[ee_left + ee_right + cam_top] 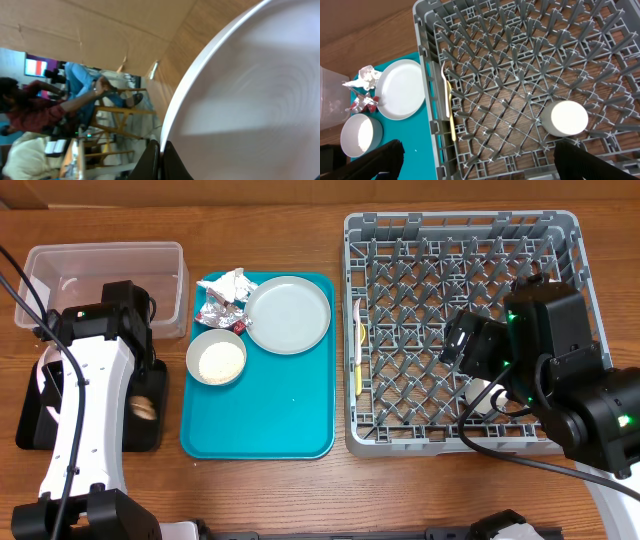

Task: Sort waste into correct bins and load items into the dishwasher rack
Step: 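Raise the emptied pink plate with the left gripper toward the center, then grasp the pink plate rim with the right gripper from the left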

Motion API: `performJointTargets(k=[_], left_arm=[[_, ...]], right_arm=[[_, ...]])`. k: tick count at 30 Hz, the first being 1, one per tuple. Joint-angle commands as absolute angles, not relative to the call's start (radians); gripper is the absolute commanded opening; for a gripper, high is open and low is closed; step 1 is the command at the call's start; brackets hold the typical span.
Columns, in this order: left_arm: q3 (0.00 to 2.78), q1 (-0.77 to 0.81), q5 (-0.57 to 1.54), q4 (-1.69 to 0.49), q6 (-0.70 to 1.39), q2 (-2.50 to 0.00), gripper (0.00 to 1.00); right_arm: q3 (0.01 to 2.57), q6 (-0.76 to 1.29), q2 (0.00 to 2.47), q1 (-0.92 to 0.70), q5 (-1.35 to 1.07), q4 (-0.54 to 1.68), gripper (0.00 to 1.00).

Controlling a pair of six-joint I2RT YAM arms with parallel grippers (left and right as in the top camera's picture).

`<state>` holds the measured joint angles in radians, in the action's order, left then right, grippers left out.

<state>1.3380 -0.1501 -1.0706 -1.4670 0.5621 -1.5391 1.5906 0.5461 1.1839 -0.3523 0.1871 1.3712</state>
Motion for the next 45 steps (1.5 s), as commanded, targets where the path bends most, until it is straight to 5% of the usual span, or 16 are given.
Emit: performJointTargets(k=[1, 8, 15, 19, 26, 36, 39, 45], left_arm=[[1.361, -0.149, -1.063, -1.456, 0.565, -1.535, 0.04], [1.495, -0.143, -0.759, -1.438, 0.535, -1.492, 0.04], [1.790, -0.142, 0.134, -1.272, 0.141, -1.354, 0.04], [1.805, -0.123, 0.455, -1.242, 0.039, -1.297, 0.04], [1.803, 0.053, 0.544, -1.349, -0.046, -1.288, 0.04], [1.803, 0.152, 0.442, -1.334, -0.030, -1.288, 0.04], [1.803, 0.152, 0.409, -1.336, -0.030, -1.288, 0.04], [1.804, 0.151, 0.216, -1.379, 0.008, -1.284, 0.04]], right_arm=[[1.601, 0.543, 1.180, -0.347, 0.189, 1.367, 1.00], [1.605, 0.331, 1.139, -0.366, 0.156, 1.340, 1.00], [1.605, 0.304, 1.047, -0.387, -0.032, 1.141, 1.00], [1.605, 0.310, 1.052, -0.387, -0.061, 1.123, 1.00], [1.605, 0.159, 1.140, -0.387, -0.441, 1.096, 0.85], [1.605, -0.009, 1.218, -0.387, -0.776, 1.055, 0.79], [1.605, -0.007, 1.218, -0.387, -0.759, 1.065, 0.72], [1.605, 0.045, 1.185, -0.360, -0.585, 1.088, 0.77]])
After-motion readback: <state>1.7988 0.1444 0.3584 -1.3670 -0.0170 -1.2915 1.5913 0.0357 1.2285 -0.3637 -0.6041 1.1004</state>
